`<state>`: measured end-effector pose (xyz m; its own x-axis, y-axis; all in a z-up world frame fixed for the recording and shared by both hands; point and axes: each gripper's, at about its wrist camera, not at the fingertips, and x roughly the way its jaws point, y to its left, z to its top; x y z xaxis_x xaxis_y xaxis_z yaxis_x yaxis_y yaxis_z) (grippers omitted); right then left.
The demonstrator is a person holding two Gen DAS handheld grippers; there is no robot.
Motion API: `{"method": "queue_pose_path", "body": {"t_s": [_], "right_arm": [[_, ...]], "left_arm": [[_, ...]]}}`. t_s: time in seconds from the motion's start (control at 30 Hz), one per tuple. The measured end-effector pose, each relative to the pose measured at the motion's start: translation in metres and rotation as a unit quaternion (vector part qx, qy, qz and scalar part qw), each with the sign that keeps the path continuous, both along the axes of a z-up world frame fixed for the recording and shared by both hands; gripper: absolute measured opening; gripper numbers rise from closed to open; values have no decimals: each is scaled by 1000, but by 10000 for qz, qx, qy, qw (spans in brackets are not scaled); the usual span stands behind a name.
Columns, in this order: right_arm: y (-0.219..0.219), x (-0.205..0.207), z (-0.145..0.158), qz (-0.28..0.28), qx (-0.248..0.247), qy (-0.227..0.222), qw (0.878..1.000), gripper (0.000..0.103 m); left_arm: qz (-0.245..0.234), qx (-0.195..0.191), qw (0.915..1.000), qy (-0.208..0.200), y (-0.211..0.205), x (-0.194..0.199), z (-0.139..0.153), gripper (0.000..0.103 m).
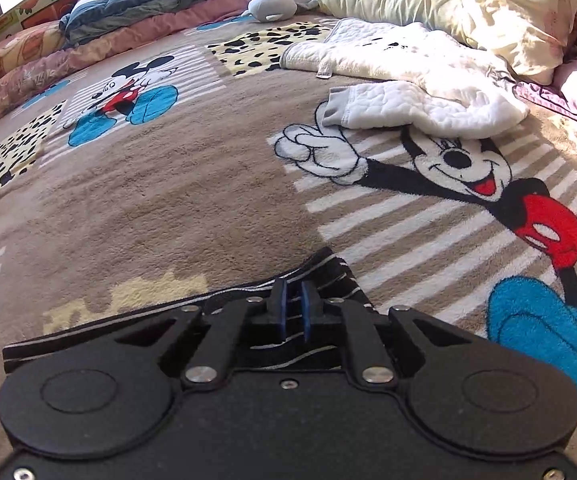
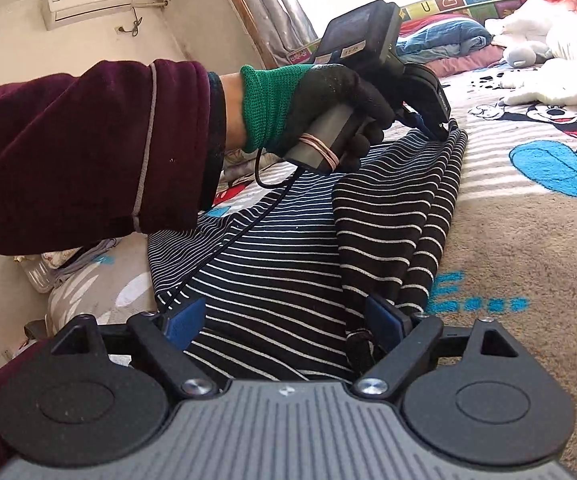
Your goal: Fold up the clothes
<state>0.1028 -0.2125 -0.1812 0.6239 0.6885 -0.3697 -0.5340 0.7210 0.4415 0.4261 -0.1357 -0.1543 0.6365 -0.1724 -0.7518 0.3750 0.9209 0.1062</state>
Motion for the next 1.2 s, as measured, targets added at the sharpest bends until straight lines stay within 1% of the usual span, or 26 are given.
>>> {"method": "queue_pose_path", "body": {"t_s": [0.03, 0.07, 0.1, 0.2, 0.33, 0.4, 0.47, 0.6, 0.67, 0.7, 0.8, 0.83, 0.87, 0.93, 1.0, 1.13, 1.2], "right_arm": [[1, -1, 1, -3, -5, -13, 10000, 86], [1, -2, 2, -16, 25, -36, 10000, 86], [0, -4, 3, -38, 53, -63, 10000, 86], [-4, -13, 6, -139, 133, -155, 9997, 86], [-11, -25, 9, -275, 240, -277, 9990, 86], [-14, -31, 11, -342, 293, -338, 9984, 86], [-20, -36, 10, -478, 485, -273, 9973, 86], [-34, -40, 3, -798, 924, 20, 9925, 86], [-42, -42, 0, -956, 1142, 167, 9887, 86], [-45, -43, -2, -1035, 1251, 240, 9864, 86], [-56, -46, -7, -1271, 1575, 460, 9782, 86], [-60, -48, -9, -1349, 1683, 533, 9750, 87], [-64, -49, -11, -1427, 1790, 606, 9716, 87], [-71, -51, -14, -1581, 2002, 751, 9640, 90], [-77, -53, -17, -1703, 2173, 877, 9571, 90], [-78, -61, -19, -1748, 2215, 972, 9544, 90], [-80, -64, -20, -1797, 2262, 1022, 9519, 90]], "left_arm": [[30, 34, 10000, -75, -1, -3, 6, 13], [89, 18, 9998, -168, 1, -7, 12, 23], [146, -7, 9996, -258, 4, -11, 18, 28], [333, -379, 9980, -371, 25, -31, 40, 29], [786, -883, 9923, -380, 71, -68, 61, 29], [1036, -1132, 9874, -381, 99, -90, 66, 31], [1314, -1394, 9808, -366, 128, -114, 70, 41], [1964, -1929, 9609, -302, 188, -164, 67, 43], [2363, -2186, 9464, -254, 218, -190, 61, 44], [2567, -2323, 9379, -227, 233, -203, 58, 44], [3269, -2954, 8977, -85, 283, -242, 43, 45], [3420, -3072, 8880, -56, 293, -250, 38, 46], [3599, -3197, 8765, -15, 306, -260, 32, 46], [3828, -3405, 8588, 60, 327, -272, 22, 46], [4016, -3604, 8419, 117, 347, -283, 12, 46], [4306, -3957, 8110, 162, 380, -296, -6, 46], [4362, -4137, 7990, 125, 393, -297, -11, 46]]}}
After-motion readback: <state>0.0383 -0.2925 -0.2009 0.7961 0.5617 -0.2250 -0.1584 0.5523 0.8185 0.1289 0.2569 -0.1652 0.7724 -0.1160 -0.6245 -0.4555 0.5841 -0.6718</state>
